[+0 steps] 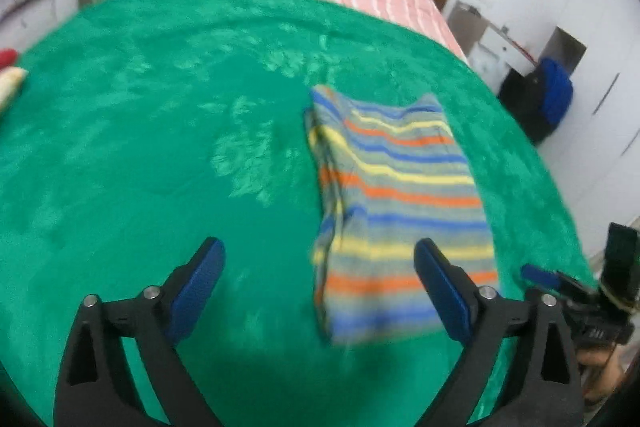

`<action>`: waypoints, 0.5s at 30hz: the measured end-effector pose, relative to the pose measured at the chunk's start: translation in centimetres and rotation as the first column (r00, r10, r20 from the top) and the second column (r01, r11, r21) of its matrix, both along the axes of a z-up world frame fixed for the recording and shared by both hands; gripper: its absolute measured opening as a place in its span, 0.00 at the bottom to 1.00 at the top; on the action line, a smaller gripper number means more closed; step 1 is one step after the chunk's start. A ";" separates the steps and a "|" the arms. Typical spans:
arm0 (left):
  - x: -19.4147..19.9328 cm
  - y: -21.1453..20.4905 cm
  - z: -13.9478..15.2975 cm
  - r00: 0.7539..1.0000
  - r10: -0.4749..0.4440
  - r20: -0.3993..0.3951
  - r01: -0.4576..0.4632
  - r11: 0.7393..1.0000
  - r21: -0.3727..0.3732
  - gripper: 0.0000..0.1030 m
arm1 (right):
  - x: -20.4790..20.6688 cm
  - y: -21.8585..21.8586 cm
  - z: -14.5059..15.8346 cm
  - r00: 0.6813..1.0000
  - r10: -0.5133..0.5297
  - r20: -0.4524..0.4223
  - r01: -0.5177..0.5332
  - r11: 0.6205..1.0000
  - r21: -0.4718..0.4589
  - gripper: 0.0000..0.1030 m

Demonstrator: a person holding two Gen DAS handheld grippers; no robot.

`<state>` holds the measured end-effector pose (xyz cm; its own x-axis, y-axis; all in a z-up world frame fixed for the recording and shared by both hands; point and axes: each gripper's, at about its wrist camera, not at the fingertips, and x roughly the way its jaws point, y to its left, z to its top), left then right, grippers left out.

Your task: Fold small clothes

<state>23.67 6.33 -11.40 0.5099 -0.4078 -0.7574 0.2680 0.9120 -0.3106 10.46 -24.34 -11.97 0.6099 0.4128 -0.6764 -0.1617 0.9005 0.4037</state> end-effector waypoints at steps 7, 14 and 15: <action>7.4 -4.4 -4.4 0.986 -0.095 -0.136 0.108 0.990 0.093 0.94 | 10.9 -2.3 -2.5 0.987 -0.085 -0.139 0.120 0.955 0.271 0.75; 7.4 -6.2 -4.4 0.975 -0.163 -0.149 0.172 0.984 0.051 0.15 | 15.5 3.6 -2.5 0.991 -0.027 -0.133 0.032 0.999 0.039 0.29; 7.0 -6.0 -4.0 0.979 -0.157 -0.133 0.165 0.985 0.055 0.14 | 15.1 4.9 -1.7 0.995 -0.017 -0.097 0.012 0.998 -0.059 0.28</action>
